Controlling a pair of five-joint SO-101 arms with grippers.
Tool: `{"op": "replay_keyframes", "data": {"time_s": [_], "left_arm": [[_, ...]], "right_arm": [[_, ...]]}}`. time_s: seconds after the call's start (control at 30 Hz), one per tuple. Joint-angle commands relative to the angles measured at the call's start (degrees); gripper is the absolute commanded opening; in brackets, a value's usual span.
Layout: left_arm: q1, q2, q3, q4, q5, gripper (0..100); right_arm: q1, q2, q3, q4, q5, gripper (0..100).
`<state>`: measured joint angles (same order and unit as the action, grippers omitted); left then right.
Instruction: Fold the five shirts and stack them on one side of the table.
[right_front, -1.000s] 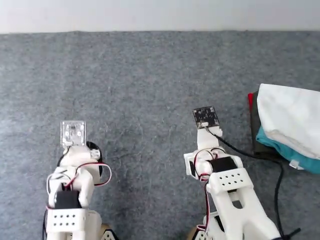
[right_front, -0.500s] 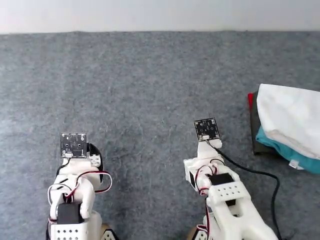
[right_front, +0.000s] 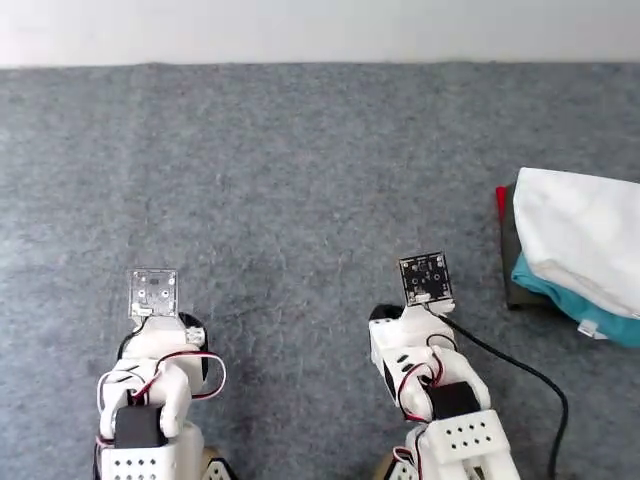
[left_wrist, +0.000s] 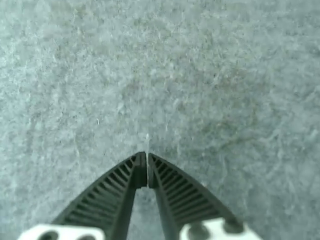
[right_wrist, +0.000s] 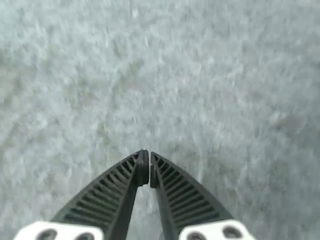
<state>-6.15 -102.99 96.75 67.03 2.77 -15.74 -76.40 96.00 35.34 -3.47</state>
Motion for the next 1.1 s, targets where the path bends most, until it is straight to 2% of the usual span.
{"op": "replay_keyframes", "data": {"time_s": [0.0,1.07], "left_arm": [[-0.1,-0.4,-0.2,1.8,-0.1,1],[0.0,-0.4,-0.2,3.4,0.0,1]], "right_arm": [[0.8,-2.3,0.8,3.6,0.4,0.9],[1.8,-3.3,0.8,4.1,0.4,0.9]]}}
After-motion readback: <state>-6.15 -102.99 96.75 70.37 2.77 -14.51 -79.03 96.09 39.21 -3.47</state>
